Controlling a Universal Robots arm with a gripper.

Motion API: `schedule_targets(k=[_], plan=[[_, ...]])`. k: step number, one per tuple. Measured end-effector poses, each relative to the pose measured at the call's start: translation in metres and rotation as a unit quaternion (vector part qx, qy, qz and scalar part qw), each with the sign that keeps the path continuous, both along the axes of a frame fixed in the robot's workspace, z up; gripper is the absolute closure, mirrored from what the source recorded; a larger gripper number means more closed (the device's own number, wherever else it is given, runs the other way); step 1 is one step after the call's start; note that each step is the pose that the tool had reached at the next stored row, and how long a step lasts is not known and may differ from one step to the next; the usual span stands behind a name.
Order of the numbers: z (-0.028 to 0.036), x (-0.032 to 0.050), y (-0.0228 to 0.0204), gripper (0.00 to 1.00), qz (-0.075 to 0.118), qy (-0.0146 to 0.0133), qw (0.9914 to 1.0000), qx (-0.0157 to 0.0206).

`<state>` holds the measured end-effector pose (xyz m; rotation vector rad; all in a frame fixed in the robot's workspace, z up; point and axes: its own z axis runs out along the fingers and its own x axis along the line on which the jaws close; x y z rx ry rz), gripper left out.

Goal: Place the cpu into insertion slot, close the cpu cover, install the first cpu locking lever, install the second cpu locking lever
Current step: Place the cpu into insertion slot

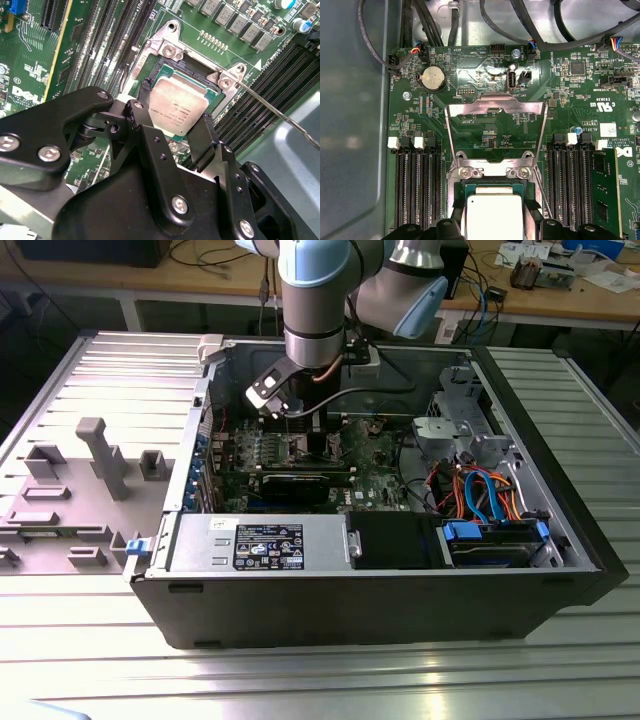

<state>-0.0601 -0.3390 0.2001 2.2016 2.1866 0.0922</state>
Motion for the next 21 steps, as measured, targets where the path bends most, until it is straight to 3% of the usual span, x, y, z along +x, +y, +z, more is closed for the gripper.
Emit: schedule_targets(k=[5, 6, 7, 11, 12, 19, 21], plan=[[-0.0046, 0.0, 0.0, 0.46, 0.0, 0.0, 1.0, -0.0002], [-0.0024, 0.0001, 0.0, 0.32, 0.0, -0.0001, 1.0, -0.0001], [0.0142, 0.0004, 0.0, 0.32, 0.0, 0.0012, 1.0, -0.0001], [0.0224, 0.0005, 0.0, 0.32, 0.0, 0.0023, 1.0, 0.0], [0.0239, 0.0006, 0.0, 0.34, 0.0, 0.0027, 1.0, 0.0], [0.0243, 0.0007, 0.0, 0.77, 0.0, 0.003, 1.0, 0.0], [0.0243, 0.0007, 0.0, 0.77, 0.0, 0.003, 1.0, -0.0001]])
